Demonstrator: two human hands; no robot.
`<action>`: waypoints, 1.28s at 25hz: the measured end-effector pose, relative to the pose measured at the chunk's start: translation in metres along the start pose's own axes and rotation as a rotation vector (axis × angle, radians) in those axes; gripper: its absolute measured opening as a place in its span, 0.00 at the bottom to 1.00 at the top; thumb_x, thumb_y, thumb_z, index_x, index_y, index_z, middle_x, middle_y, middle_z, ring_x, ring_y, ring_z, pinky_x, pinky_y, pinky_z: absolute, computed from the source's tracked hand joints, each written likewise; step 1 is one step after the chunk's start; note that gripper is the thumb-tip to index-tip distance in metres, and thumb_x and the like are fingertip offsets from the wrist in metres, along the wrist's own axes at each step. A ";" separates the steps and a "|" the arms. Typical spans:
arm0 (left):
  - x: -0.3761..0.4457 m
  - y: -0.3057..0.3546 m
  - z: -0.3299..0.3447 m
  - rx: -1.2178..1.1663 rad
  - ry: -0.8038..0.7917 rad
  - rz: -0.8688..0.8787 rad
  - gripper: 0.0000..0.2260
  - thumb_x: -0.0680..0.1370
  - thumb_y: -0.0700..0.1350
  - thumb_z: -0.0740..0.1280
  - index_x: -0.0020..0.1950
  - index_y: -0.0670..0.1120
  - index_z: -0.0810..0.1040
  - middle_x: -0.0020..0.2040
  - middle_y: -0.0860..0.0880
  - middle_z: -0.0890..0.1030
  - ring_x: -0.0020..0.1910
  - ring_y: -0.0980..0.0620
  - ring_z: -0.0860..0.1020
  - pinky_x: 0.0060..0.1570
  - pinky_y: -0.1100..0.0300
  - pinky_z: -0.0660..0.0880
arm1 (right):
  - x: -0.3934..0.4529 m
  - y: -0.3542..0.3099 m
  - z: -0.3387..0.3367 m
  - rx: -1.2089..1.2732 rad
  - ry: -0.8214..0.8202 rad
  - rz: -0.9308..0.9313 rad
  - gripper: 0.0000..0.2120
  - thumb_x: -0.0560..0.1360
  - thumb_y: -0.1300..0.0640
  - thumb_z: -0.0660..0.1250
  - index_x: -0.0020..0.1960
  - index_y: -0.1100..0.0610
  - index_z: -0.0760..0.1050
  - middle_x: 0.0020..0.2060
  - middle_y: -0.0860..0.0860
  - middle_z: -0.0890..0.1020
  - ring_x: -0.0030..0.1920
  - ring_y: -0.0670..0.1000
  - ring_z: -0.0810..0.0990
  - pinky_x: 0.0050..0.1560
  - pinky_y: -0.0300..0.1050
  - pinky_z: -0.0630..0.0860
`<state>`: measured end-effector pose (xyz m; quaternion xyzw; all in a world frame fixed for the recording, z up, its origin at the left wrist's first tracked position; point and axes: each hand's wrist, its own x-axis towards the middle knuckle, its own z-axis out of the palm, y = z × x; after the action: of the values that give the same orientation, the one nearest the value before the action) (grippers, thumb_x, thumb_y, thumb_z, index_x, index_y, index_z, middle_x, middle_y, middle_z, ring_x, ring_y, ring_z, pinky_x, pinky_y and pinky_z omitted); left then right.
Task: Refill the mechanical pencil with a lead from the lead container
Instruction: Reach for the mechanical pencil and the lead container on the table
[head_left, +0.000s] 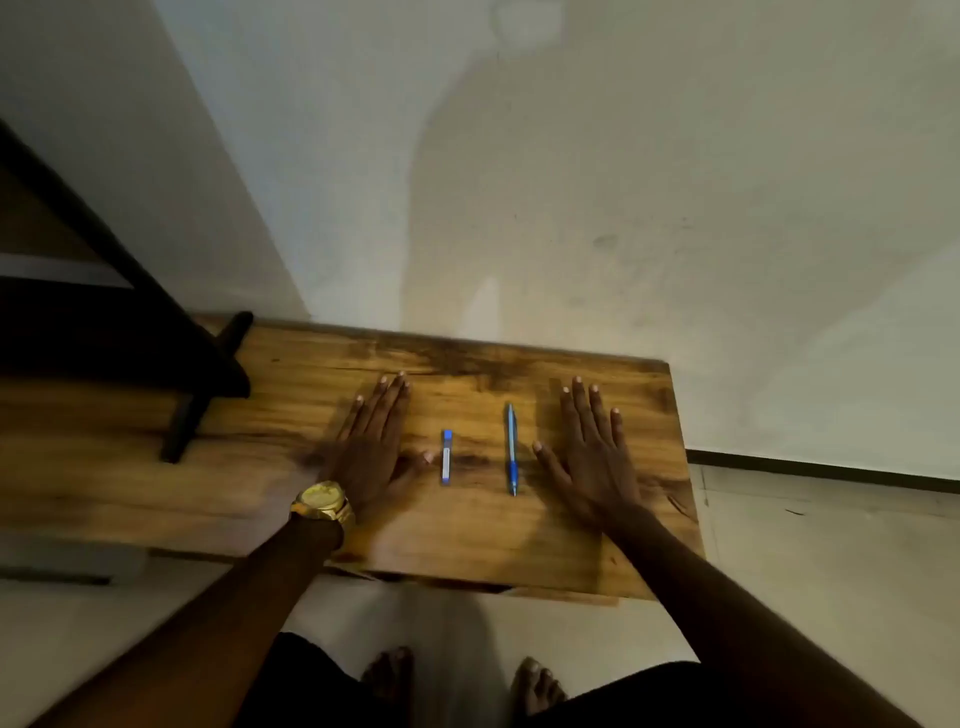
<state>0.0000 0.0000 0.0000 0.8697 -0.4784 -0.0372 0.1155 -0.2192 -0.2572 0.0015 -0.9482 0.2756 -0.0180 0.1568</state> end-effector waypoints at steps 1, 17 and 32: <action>-0.007 0.003 0.007 -0.002 0.008 0.004 0.43 0.82 0.66 0.57 0.89 0.44 0.49 0.90 0.46 0.49 0.90 0.45 0.49 0.86 0.42 0.49 | -0.006 0.001 0.006 0.021 0.004 0.005 0.46 0.82 0.26 0.44 0.89 0.52 0.36 0.88 0.50 0.35 0.88 0.54 0.34 0.88 0.61 0.39; -0.025 0.012 0.019 0.031 -0.058 -0.118 0.44 0.80 0.69 0.46 0.89 0.43 0.53 0.90 0.45 0.51 0.90 0.43 0.51 0.86 0.42 0.51 | -0.034 -0.007 0.019 -0.057 -0.009 -0.011 0.41 0.84 0.27 0.40 0.89 0.49 0.37 0.88 0.50 0.37 0.88 0.55 0.35 0.88 0.63 0.43; -0.019 0.048 -0.030 0.164 -0.166 -0.216 0.24 0.85 0.60 0.61 0.78 0.50 0.73 0.79 0.47 0.73 0.75 0.44 0.74 0.67 0.46 0.76 | -0.010 -0.082 0.003 0.169 0.036 0.258 0.20 0.81 0.47 0.74 0.66 0.58 0.78 0.60 0.57 0.81 0.58 0.58 0.82 0.49 0.53 0.80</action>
<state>-0.0450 -0.0040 0.0395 0.9166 -0.3913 -0.0820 -0.0007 -0.1847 -0.1858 0.0242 -0.8879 0.3954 -0.0378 0.2322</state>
